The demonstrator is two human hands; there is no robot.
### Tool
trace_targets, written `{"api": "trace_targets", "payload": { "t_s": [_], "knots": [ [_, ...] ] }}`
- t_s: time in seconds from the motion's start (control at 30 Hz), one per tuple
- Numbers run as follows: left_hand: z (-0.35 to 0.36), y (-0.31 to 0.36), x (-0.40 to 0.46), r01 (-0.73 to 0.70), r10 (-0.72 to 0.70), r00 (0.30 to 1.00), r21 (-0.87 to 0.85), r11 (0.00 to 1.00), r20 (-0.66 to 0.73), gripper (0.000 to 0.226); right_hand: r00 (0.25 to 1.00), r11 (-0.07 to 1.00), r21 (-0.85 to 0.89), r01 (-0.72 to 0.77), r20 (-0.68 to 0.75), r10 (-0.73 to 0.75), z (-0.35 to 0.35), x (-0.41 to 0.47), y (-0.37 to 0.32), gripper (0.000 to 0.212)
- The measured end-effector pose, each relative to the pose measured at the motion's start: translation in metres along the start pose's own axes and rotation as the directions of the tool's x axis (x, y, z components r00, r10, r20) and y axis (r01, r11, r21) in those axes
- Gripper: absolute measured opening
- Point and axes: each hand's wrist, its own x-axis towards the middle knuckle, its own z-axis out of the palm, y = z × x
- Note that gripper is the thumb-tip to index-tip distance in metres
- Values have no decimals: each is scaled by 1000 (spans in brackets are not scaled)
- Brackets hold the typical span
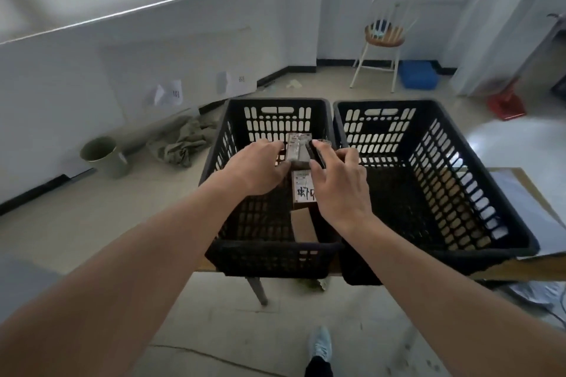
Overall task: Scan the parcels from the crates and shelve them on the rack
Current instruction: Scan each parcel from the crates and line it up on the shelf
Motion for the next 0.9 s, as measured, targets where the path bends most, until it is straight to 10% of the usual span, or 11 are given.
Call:
{"api": "trace_targets", "payload": {
  "t_s": [0.9],
  "knots": [
    [109, -40, 276, 157, -129, 952, -81, 984, 276, 79, 1000, 987, -160, 26, 7, -26, 59, 246, 67, 49]
  ]
}}
